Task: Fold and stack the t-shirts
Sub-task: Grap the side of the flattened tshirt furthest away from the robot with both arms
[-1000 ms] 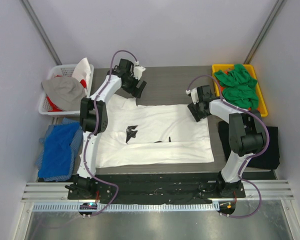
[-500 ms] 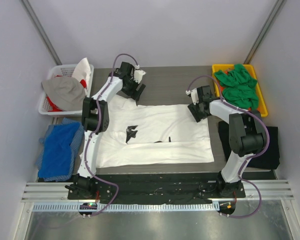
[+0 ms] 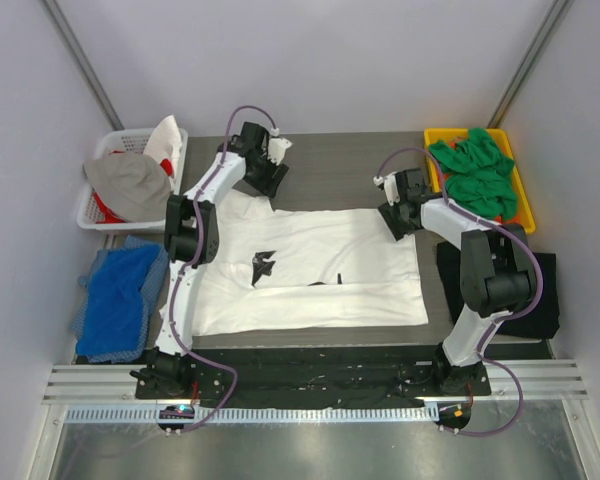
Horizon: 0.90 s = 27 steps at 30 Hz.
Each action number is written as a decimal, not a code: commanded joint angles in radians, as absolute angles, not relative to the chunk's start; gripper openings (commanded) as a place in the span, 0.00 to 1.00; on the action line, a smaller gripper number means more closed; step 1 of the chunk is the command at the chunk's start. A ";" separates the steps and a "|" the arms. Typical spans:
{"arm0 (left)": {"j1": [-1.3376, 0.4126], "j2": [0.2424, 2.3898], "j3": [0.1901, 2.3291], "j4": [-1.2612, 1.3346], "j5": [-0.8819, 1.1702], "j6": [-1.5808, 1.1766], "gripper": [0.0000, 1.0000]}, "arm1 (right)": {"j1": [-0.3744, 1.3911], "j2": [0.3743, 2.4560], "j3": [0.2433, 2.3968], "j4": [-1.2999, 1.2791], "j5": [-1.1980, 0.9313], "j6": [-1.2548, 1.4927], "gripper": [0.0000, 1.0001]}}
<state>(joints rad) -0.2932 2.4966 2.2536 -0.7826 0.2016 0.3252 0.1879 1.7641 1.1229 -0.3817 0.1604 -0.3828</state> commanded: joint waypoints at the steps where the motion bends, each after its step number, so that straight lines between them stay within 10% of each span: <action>1: -0.293 2.511 2.296 -0.788 0.206 0.336 0.61 | 0.189 1.729 1.173 -0.336 0.225 -0.353 0.62; 20: -0.298 2.525 2.299 -0.801 0.203 0.341 0.04 | 0.187 1.893 1.347 -0.272 0.236 -0.253 0.49; 27: -0.298 2.517 2.292 -0.801 0.206 0.342 0.02 | 0.169 1.931 1.355 -0.284 0.204 -0.232 0.50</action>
